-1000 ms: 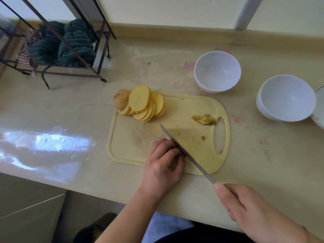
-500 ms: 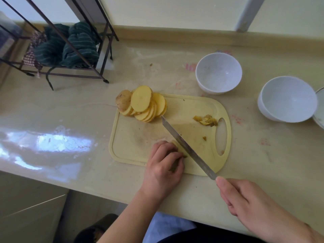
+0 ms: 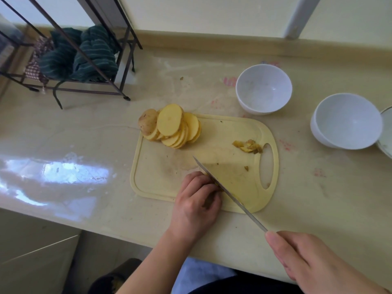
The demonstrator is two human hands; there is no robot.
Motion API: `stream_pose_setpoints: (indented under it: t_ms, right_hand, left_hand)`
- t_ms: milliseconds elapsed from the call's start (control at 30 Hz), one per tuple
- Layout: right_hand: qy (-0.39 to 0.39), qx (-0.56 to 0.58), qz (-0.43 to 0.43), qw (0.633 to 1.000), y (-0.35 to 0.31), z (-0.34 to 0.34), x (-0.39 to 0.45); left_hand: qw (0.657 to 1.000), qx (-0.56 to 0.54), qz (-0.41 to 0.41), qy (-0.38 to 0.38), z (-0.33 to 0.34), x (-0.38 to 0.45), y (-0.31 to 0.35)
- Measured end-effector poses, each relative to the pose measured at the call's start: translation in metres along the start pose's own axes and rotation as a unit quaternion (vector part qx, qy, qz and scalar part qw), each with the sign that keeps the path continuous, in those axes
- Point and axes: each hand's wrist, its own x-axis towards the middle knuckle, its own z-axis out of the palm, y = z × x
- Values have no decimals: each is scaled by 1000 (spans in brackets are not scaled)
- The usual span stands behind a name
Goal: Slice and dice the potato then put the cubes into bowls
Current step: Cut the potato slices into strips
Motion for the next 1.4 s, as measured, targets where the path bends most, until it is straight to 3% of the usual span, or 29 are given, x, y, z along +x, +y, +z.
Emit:
stream_pose_setpoints:
  t_ms: [100, 333, 567, 767, 1400]
  right_hand:
    - [30, -9, 8, 999, 1, 2, 1]
    - [3, 44, -40, 998, 2, 11, 29]
    - [-22, 98, -13, 995, -2, -6, 24]
    - [-47, 85, -24, 995, -5, -1, 20]
    - [9, 23, -38, 999, 2, 14, 21]
  left_hand:
    - [1000, -5, -3, -1, 0, 1, -1]
    - [1000, -11, 1, -6, -2, 3, -2]
    - [1000, -11, 2, -11, -3, 4, -3]
    - [1000, -8, 17, -5, -12, -4, -1]
    - [999, -22, 30, 5, -9, -8, -2]
